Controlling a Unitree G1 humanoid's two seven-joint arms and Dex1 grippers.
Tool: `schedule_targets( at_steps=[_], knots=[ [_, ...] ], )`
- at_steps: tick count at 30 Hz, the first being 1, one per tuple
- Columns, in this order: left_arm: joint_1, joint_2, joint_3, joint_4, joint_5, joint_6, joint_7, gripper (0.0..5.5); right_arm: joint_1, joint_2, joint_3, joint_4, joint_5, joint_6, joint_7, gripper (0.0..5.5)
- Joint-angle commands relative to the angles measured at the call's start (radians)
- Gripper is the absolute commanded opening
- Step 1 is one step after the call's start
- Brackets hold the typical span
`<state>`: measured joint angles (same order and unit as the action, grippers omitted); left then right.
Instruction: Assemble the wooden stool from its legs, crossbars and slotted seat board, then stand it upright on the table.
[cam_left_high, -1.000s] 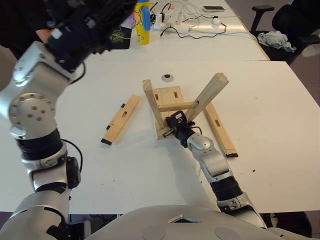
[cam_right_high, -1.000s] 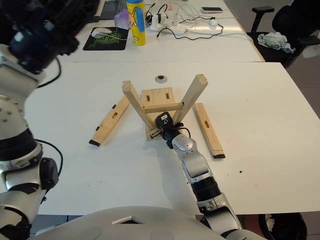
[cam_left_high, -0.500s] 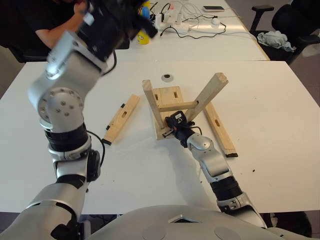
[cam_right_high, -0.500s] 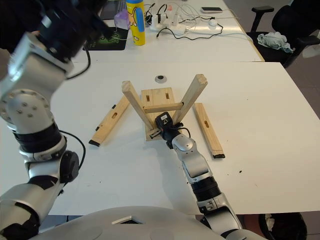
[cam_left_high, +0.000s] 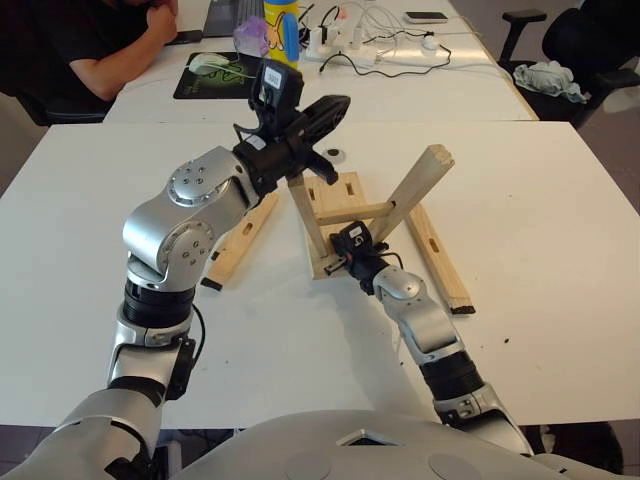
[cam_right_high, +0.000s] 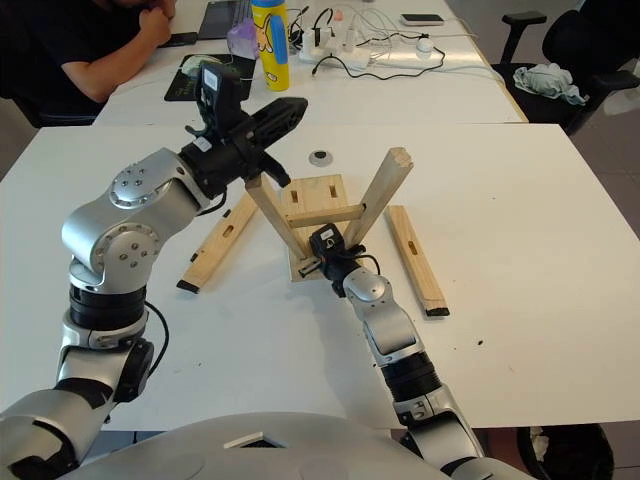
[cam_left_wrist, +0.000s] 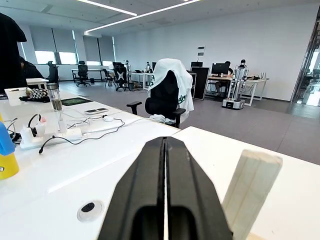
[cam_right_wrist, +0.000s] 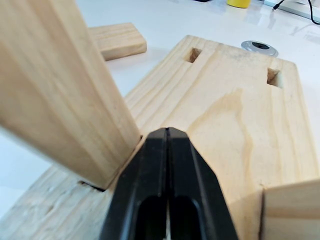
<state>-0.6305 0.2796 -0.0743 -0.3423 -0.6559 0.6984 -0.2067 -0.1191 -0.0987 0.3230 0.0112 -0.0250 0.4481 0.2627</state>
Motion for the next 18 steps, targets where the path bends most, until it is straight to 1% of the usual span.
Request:
schedule_targets(
  at_steps=[1,3,5,6,7,8,9,10,12,15,18],
  knots=[
    [-0.215,-0.042,0.196,-0.085,-0.074,-0.108,0.069,0.01,0.106,-0.027,0.039,0.159,-0.012,0.133,0.031,0.00],
    [-0.232,-0.037,0.222,-0.122,-0.134,-0.070,0.078,0.01,0.107,-0.031,0.038,0.161,-0.012,0.133,0.033,0.00],
    [-0.159,-0.010,0.197,-0.145,-0.161,0.023,0.086,0.01,0.107,-0.034,0.037,0.161,-0.013,0.132,0.035,0.00],
    [-0.095,0.017,0.155,-0.150,-0.177,0.102,0.079,0.01,0.106,-0.035,0.037,0.162,-0.013,0.133,0.035,0.00],
    [-0.017,0.076,0.052,-0.157,-0.131,0.169,0.057,0.01,0.106,-0.035,0.038,0.162,-0.013,0.133,0.036,0.00],
    [0.052,0.105,-0.030,-0.154,-0.126,0.261,0.059,0.01,0.103,-0.037,0.039,0.162,-0.013,0.134,0.039,0.00],
    [0.110,0.149,-0.131,-0.149,-0.051,0.288,0.067,0.01,0.100,-0.038,0.041,0.163,-0.014,0.134,0.042,0.00],
    [0.148,0.164,-0.184,-0.139,-0.017,0.304,0.068,0.01,0.097,-0.038,0.042,0.163,-0.014,0.136,0.044,0.00],
    [0.167,0.180,-0.246,-0.125,0.068,0.288,0.079,0.01,0.092,-0.038,0.042,0.161,-0.015,0.139,0.046,0.00],
    [0.115,0.103,-0.199,-0.081,0.152,0.165,0.122,0.01,0.087,-0.035,0.042,0.167,-0.017,0.134,0.049,0.00],
    [0.070,0.067,-0.174,-0.044,0.241,0.061,0.149,0.01,0.080,-0.032,0.039,0.179,-0.018,0.119,0.048,0.00]
  ],
)
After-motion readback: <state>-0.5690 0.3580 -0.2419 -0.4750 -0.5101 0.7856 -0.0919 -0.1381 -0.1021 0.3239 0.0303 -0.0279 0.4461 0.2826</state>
